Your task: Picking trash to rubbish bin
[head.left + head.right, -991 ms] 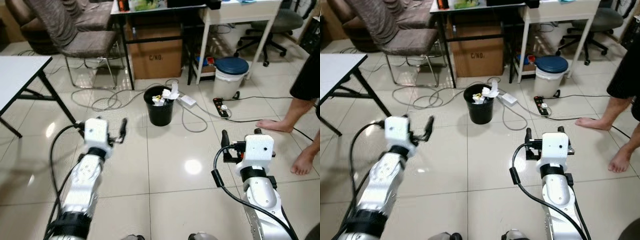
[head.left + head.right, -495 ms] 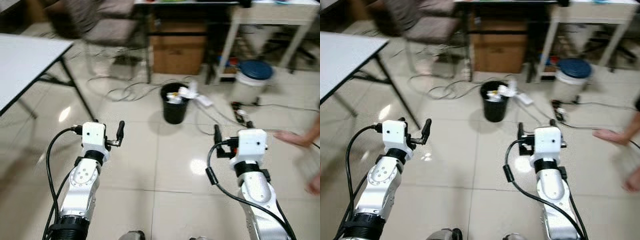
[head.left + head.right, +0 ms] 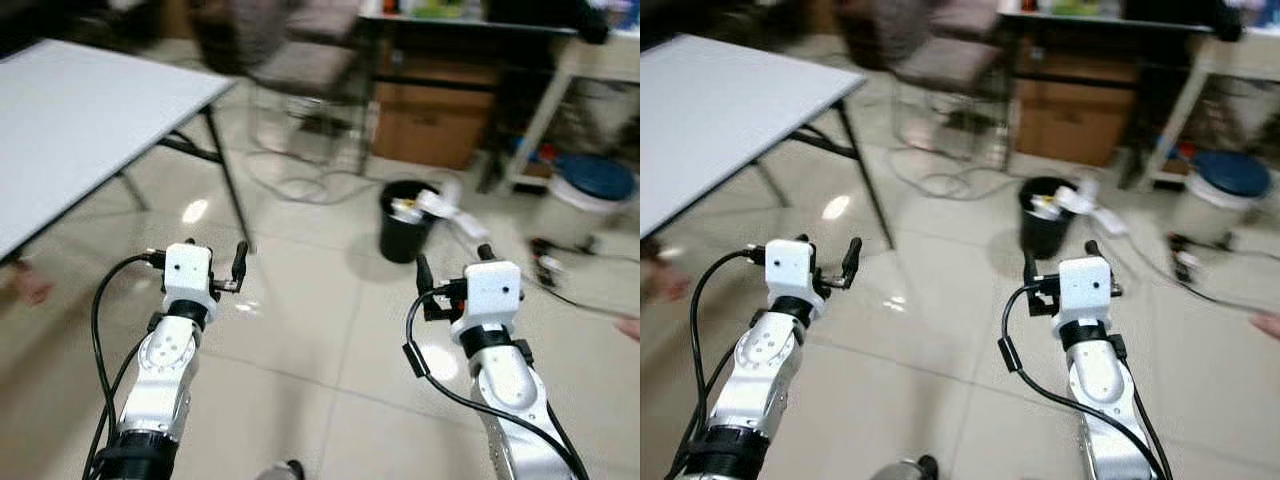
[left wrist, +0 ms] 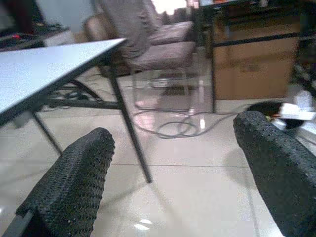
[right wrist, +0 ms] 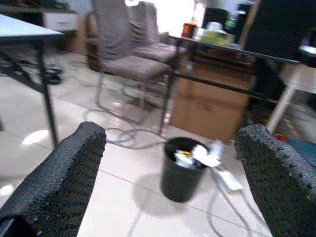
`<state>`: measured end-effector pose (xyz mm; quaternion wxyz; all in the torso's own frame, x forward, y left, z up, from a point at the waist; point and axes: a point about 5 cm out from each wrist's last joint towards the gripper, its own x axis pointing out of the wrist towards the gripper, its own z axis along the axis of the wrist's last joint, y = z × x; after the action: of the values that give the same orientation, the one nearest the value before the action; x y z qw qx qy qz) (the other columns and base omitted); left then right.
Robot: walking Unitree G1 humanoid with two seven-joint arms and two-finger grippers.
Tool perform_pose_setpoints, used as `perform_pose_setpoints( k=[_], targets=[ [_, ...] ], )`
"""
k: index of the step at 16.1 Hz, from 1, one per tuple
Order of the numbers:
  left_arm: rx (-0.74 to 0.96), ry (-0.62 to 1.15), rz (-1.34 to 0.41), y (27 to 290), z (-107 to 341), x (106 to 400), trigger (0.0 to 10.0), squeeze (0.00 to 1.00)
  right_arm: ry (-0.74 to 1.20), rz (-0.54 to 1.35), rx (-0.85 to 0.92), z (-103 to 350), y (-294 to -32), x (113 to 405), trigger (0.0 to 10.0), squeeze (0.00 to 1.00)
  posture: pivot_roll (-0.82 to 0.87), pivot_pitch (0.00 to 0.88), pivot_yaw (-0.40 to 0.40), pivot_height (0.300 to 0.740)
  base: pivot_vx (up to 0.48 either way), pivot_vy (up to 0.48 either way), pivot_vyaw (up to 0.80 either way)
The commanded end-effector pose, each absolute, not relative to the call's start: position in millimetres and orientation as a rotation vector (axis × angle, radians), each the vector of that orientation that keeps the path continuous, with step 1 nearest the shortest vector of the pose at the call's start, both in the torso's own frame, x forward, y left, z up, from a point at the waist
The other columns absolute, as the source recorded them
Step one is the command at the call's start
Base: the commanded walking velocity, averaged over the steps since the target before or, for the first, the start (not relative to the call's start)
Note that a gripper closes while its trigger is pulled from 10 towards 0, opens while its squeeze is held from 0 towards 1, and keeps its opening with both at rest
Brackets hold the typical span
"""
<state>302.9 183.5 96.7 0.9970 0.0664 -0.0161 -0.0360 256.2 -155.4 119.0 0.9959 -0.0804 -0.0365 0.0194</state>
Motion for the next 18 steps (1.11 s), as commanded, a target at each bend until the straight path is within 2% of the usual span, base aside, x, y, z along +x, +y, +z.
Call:
perform_pose_setpoints(
  k=[1,18],
  targets=[
    [0.149,-0.033,-0.053,185.0,98.7,305.1,10.0,0.00,-0.087,0.043,-0.152,121.7,-155.6,254.5,10.0,0.83,-0.09,0.076,0.043,0.740,0.000,0.000,0.77],
    [0.201,-0.021,0.005,189.9,99.3,310.1,10.0,0.00,-0.085,0.071,-0.131,120.1,-150.2,254.6,10.0,0.84,-0.09,0.078,0.050,0.740,0.000,0.000,0.77]
  ],
)
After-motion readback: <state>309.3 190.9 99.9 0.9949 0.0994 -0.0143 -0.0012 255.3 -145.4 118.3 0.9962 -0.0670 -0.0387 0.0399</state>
